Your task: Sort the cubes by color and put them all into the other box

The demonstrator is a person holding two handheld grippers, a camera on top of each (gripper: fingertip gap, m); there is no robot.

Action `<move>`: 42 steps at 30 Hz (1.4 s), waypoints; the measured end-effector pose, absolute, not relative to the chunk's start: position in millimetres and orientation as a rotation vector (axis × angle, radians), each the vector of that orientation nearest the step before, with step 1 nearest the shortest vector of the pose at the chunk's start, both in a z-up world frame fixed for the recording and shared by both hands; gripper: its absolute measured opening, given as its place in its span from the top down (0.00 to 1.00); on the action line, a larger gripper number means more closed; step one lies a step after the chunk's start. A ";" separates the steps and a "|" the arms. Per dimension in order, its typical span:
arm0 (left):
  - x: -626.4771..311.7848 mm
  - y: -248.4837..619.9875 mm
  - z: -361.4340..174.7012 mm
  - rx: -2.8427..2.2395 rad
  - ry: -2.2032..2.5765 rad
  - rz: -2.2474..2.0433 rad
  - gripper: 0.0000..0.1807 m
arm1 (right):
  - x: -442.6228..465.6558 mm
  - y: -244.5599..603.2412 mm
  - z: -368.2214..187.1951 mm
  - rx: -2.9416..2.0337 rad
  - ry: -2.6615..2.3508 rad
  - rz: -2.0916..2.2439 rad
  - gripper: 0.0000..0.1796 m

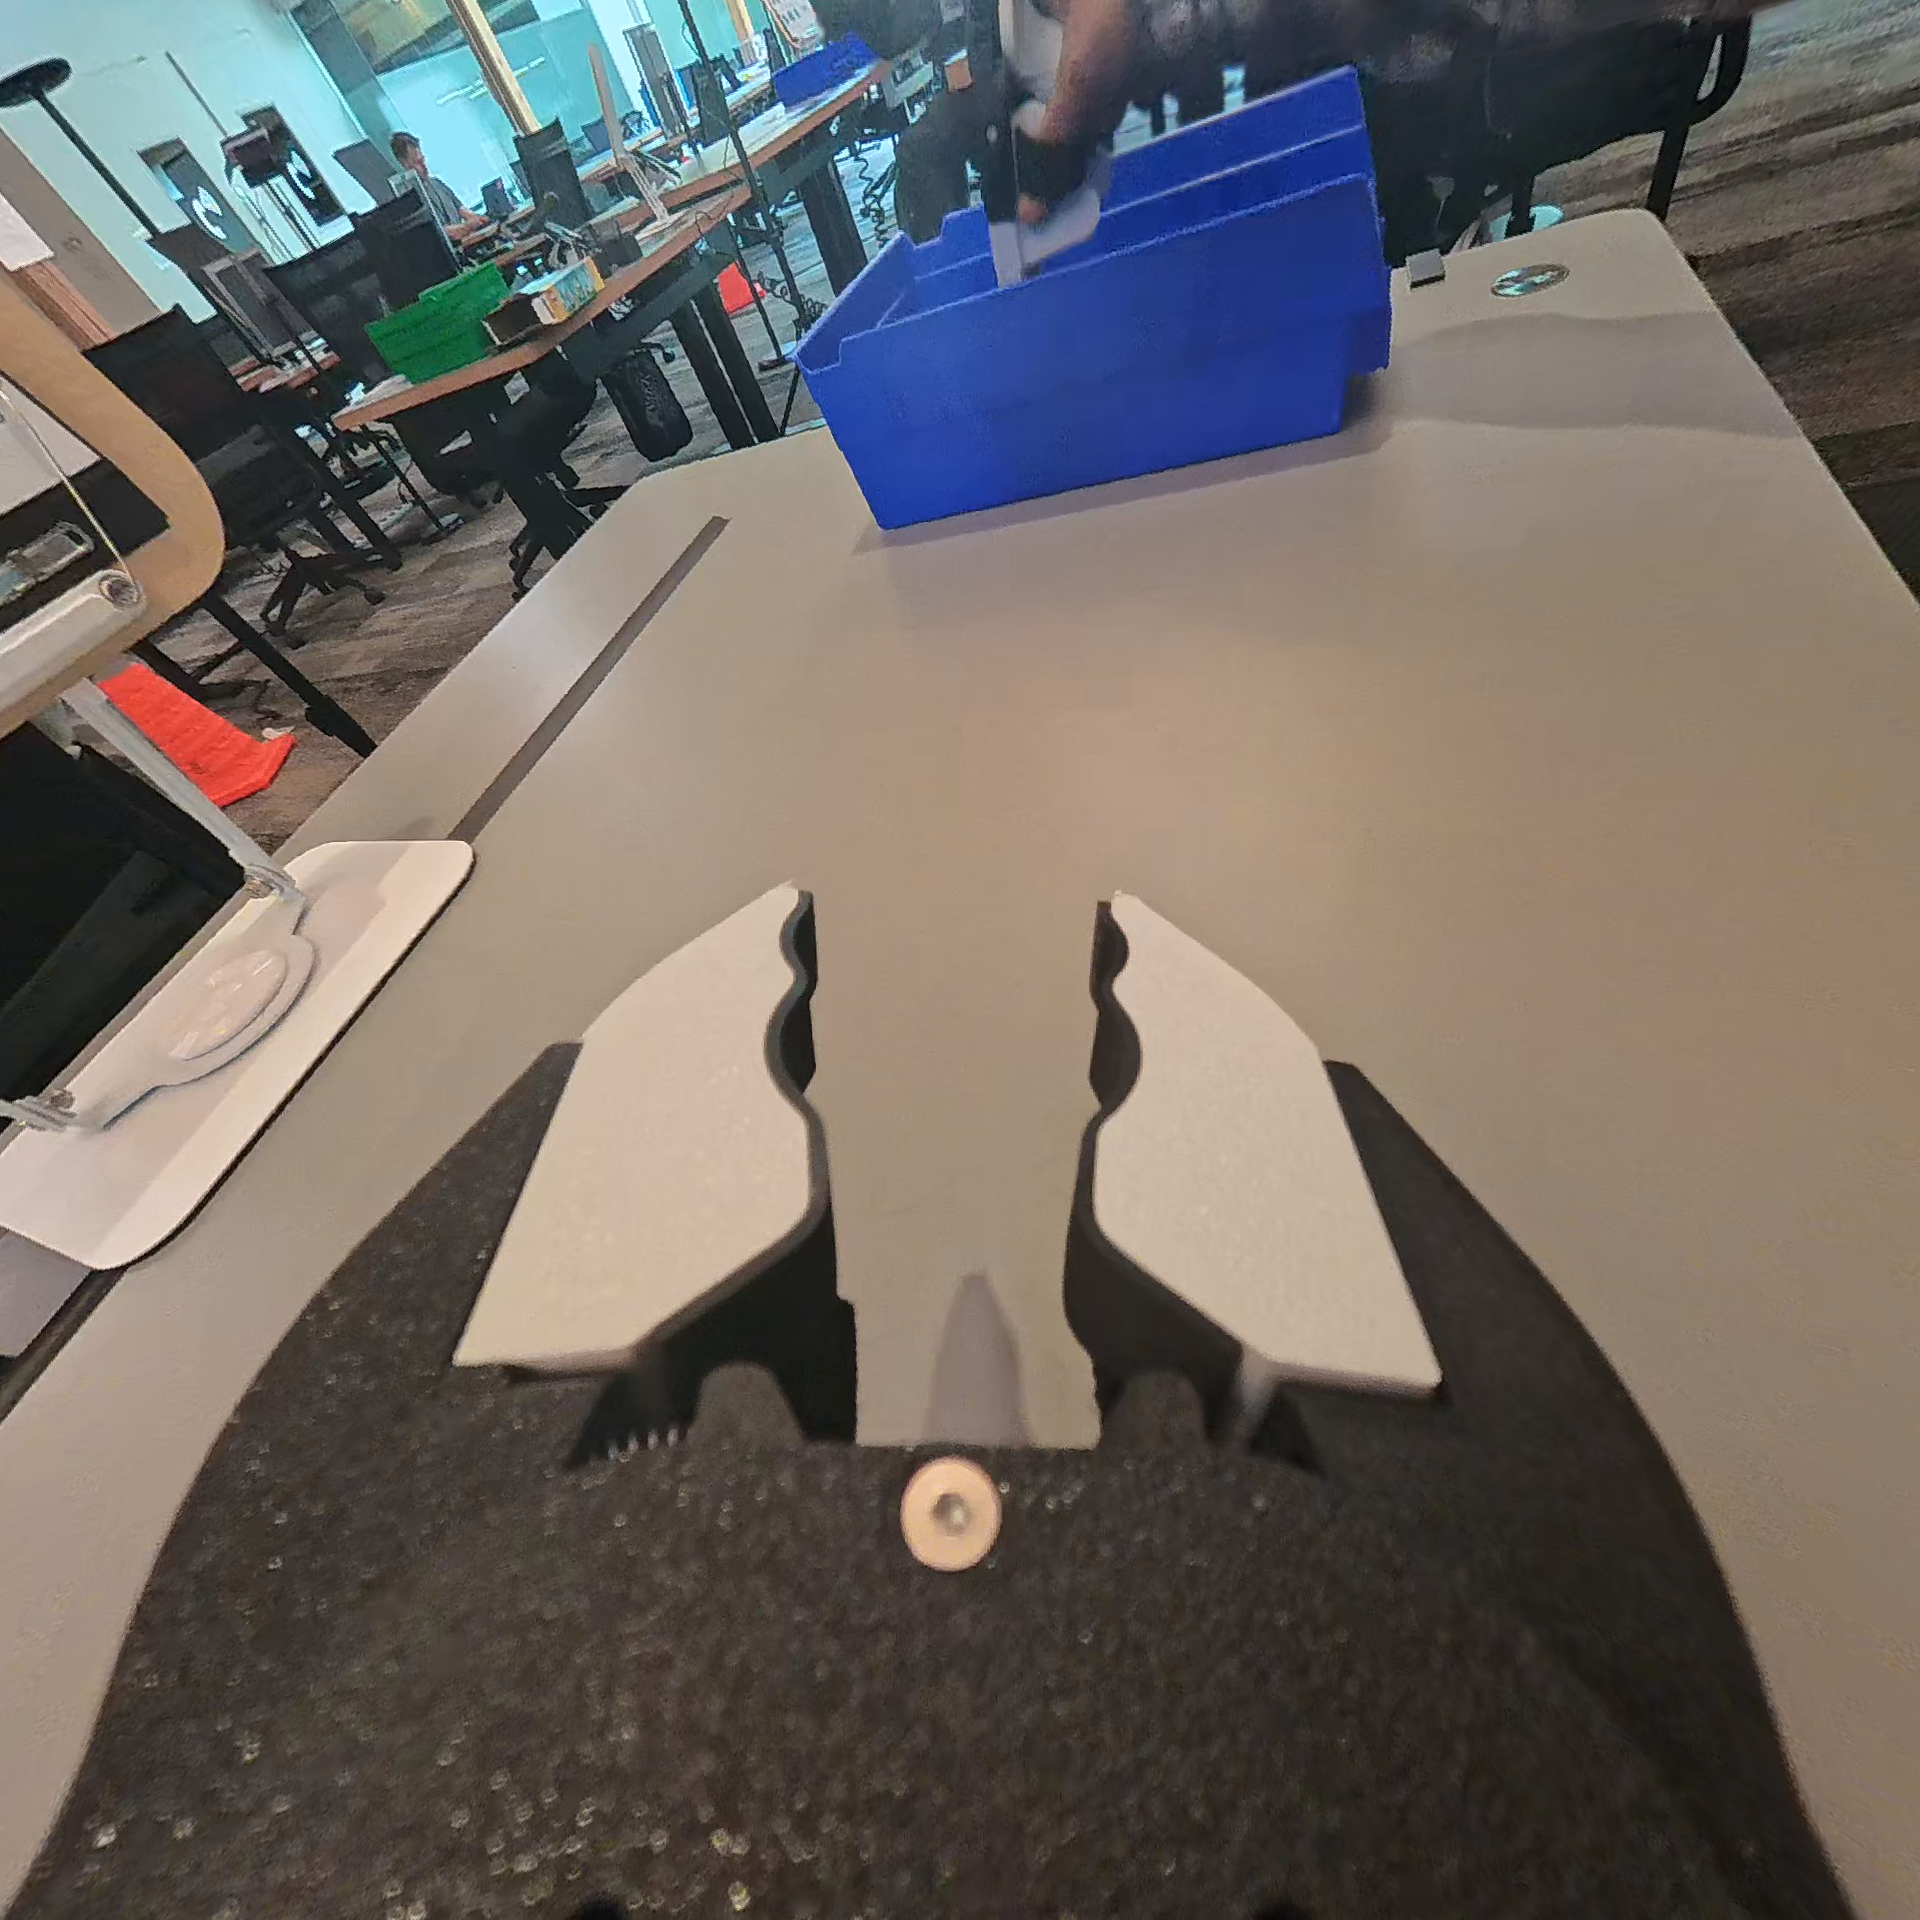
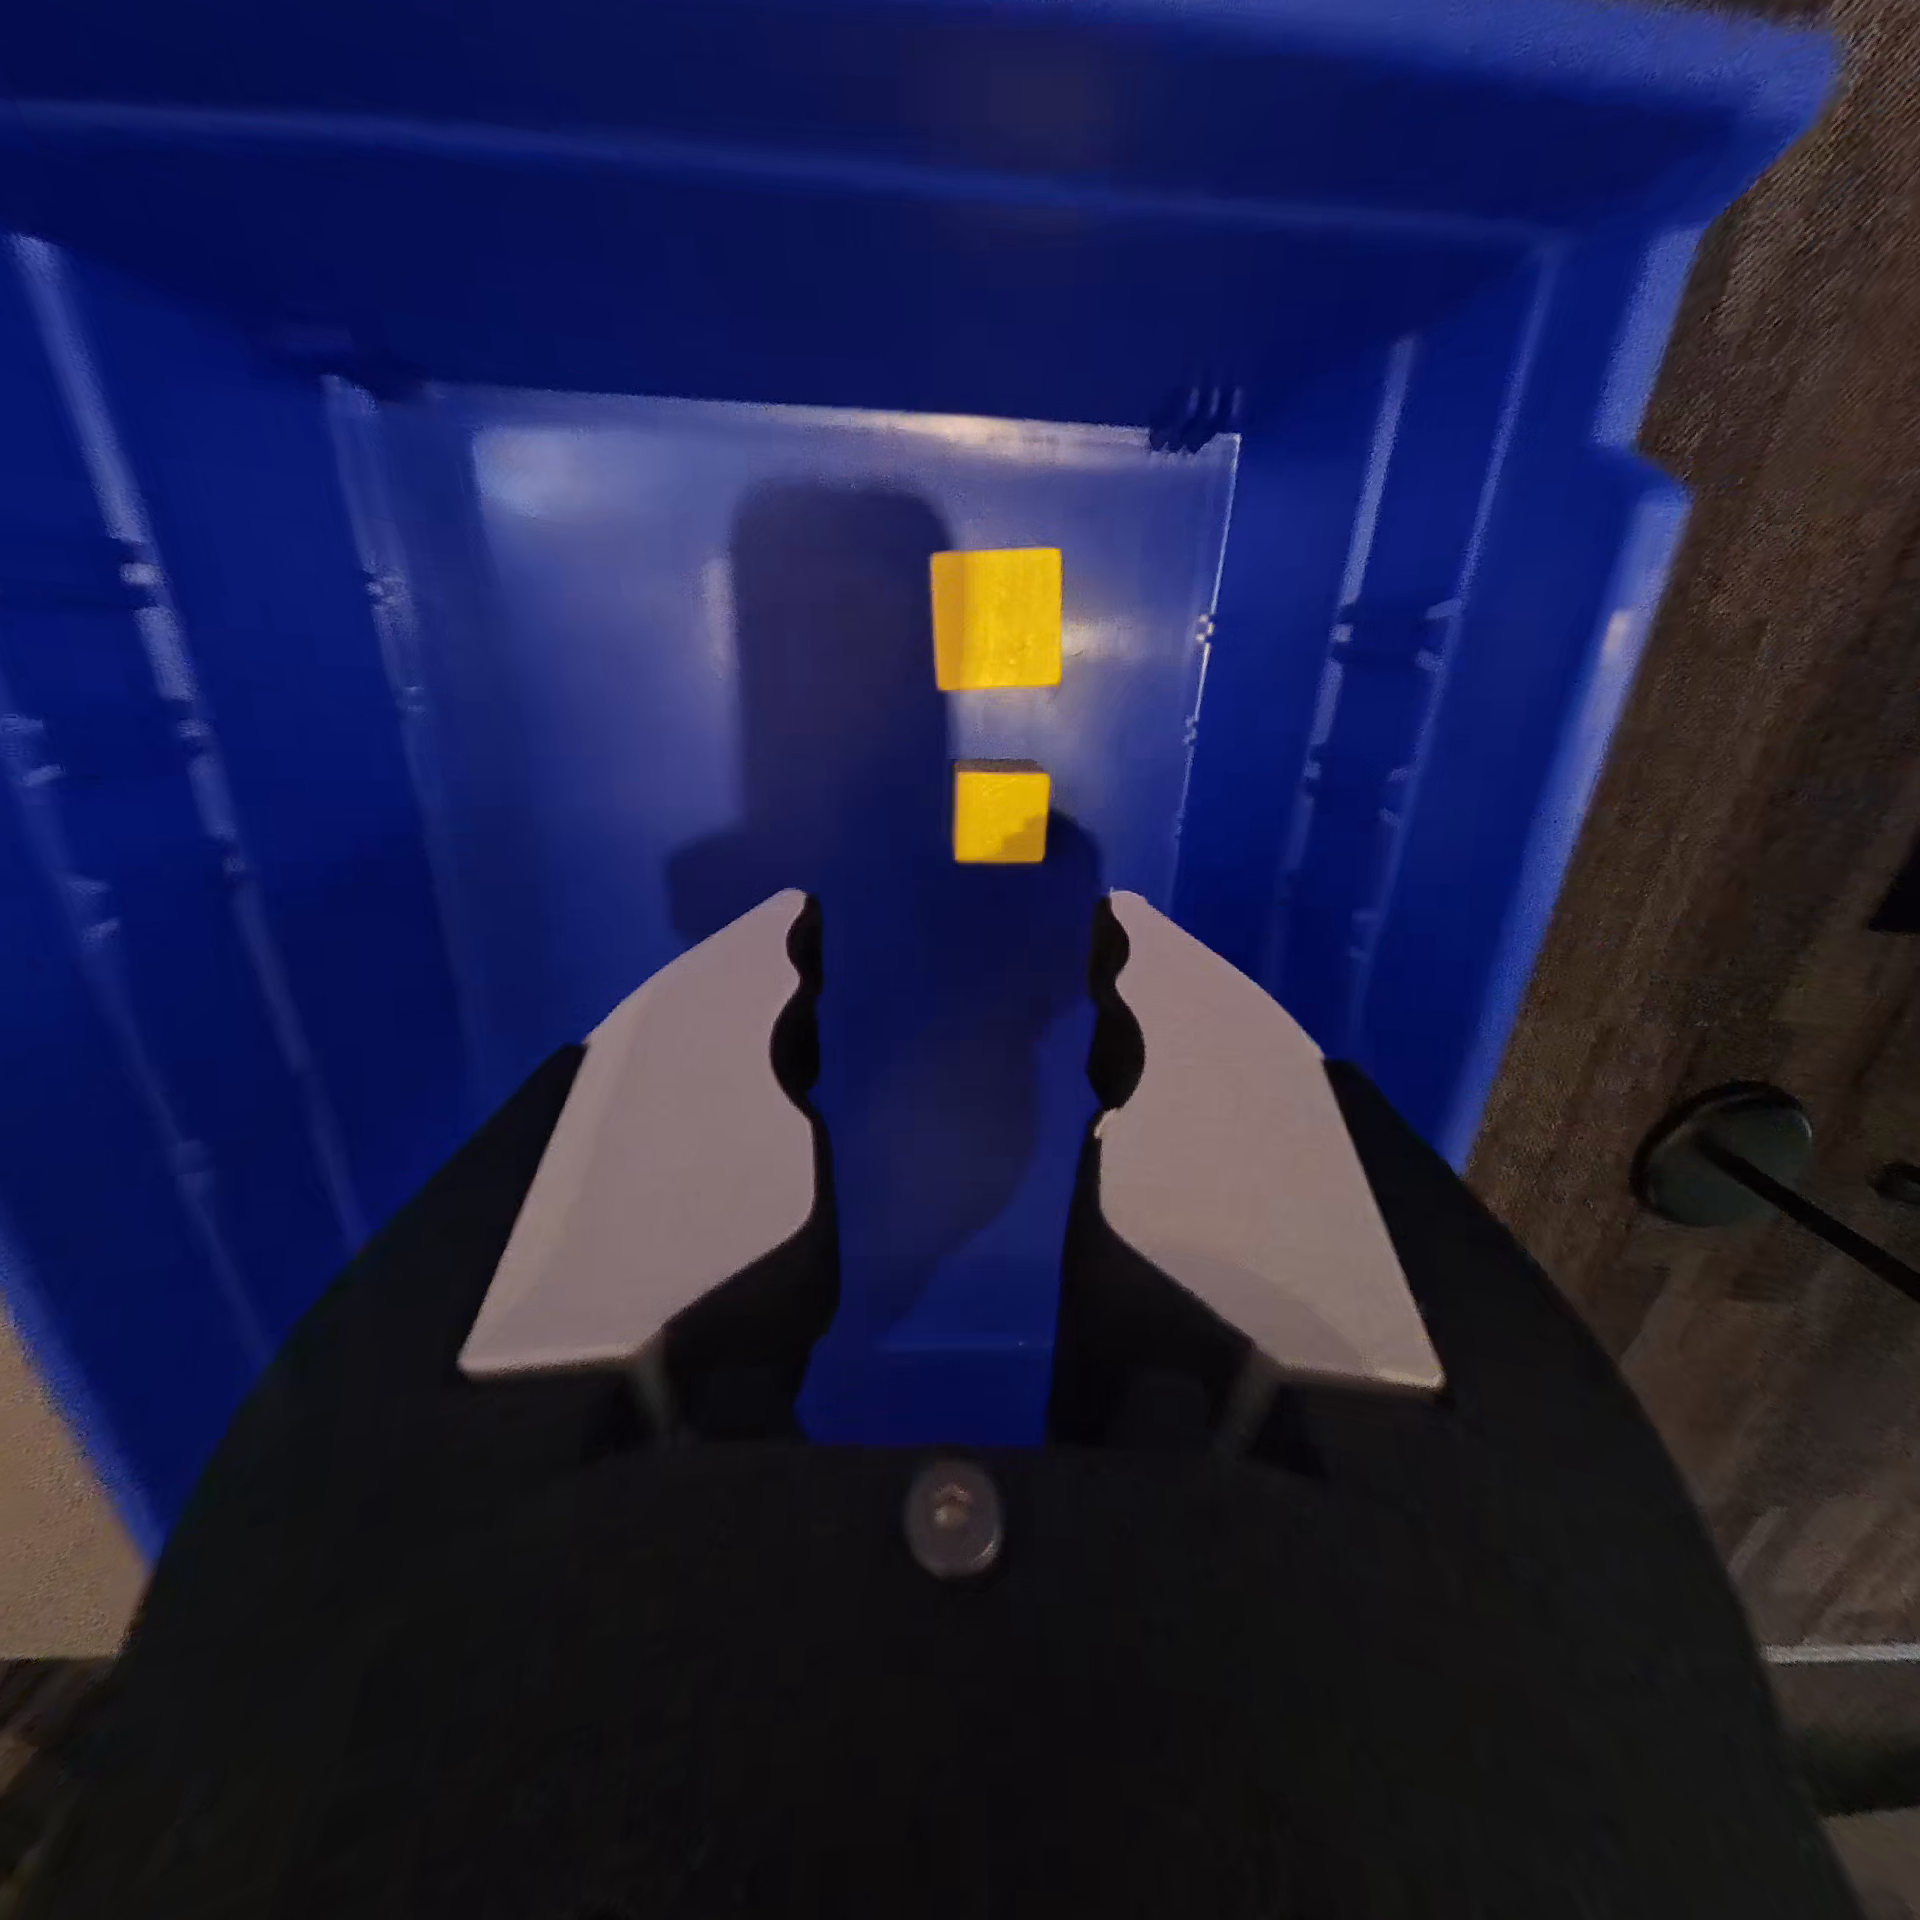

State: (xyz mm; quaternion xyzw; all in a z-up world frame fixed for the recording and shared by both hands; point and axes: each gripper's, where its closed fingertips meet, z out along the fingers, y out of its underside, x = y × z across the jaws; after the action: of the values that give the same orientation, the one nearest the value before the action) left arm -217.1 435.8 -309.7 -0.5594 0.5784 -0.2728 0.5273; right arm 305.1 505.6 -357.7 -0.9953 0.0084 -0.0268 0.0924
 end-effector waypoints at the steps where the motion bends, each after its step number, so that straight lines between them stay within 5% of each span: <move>1: -217.5 435.8 -308.7 -1.334 1.380 -0.648 0.72 | 301.8 505.3 -346.6 -2.940 0.016 -0.086 0.72; 17: -225.1 443.3 -300.2 -1.340 1.334 -0.610 0.71 | 145.5 537.1 -163.3 -2.441 -0.413 -0.132 0.54; 28: -228.1 450.5 -305.1 -1.368 1.327 -0.581 0.71 | -5.6 546.3 -221.3 -2.059 -0.534 0.271 0.49; 42: -241.5 472.0 -309.5 -1.432 1.267 -0.544 0.71 | -86.0 551.2 -311.3 -1.705 -0.612 0.308 0.49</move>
State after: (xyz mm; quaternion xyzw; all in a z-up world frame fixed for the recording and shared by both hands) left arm -241.5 472.0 -309.5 -0.6039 0.5342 -0.2292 0.5453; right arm -86.0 551.2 -311.3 -0.7374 -0.2648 0.1332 0.6069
